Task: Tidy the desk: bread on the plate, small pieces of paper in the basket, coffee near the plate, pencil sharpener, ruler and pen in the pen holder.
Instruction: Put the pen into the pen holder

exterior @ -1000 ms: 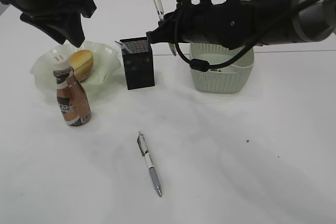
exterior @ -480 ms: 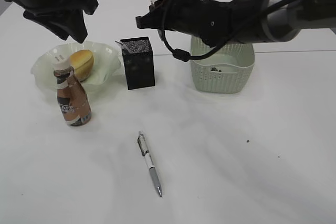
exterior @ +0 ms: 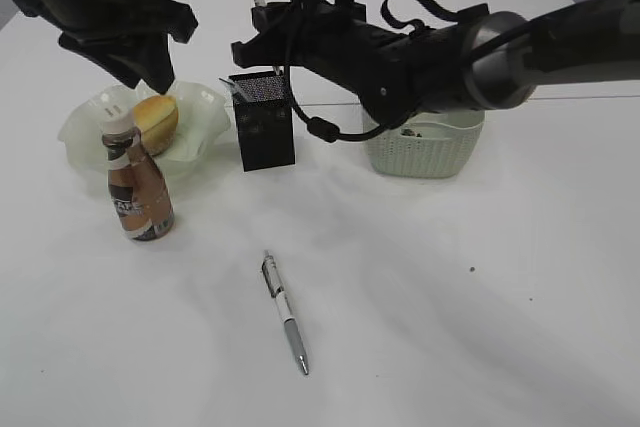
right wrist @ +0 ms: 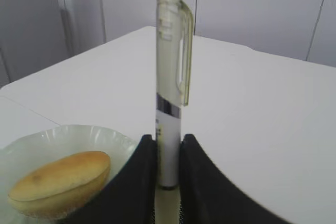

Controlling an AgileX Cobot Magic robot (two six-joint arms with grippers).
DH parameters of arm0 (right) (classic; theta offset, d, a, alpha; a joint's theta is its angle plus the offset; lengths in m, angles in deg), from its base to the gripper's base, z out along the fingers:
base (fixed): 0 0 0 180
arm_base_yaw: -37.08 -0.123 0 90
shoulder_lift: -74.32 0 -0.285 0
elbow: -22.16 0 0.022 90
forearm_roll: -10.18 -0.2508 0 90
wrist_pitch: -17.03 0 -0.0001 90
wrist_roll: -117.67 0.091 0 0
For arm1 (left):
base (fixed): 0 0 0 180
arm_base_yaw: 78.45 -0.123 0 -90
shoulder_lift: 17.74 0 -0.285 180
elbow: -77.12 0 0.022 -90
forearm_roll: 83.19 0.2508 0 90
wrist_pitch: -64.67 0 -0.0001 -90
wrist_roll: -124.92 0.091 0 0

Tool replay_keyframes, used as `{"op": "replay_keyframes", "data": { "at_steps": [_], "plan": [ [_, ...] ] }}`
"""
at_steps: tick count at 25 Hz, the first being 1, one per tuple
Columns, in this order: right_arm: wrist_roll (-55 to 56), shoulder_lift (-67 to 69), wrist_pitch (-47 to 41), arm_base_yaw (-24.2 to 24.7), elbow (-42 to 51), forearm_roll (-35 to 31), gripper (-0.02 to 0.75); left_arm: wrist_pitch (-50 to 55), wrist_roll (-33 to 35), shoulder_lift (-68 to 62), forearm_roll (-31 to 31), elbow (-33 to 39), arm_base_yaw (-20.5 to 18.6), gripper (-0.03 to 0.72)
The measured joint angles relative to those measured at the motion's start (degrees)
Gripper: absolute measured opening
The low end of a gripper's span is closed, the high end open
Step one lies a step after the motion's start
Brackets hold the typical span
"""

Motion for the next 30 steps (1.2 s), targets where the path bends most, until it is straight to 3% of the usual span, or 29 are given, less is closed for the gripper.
{"op": "replay_keyframes", "data": {
  "at_steps": [16, 30],
  "plan": [
    [0.42, 6.39, 2.96, -0.22, -7.26, 1.35, 0.089, 0.11, 0.0, -0.97, 0.44, 0.09, 0.0, 0.237],
    [0.42, 7.72, 2.96, 0.38, -7.64, -0.55, 0.089, -0.36, 0.0, -1.1, 0.92, 0.09, 0.0, 0.236]
  ]
}}
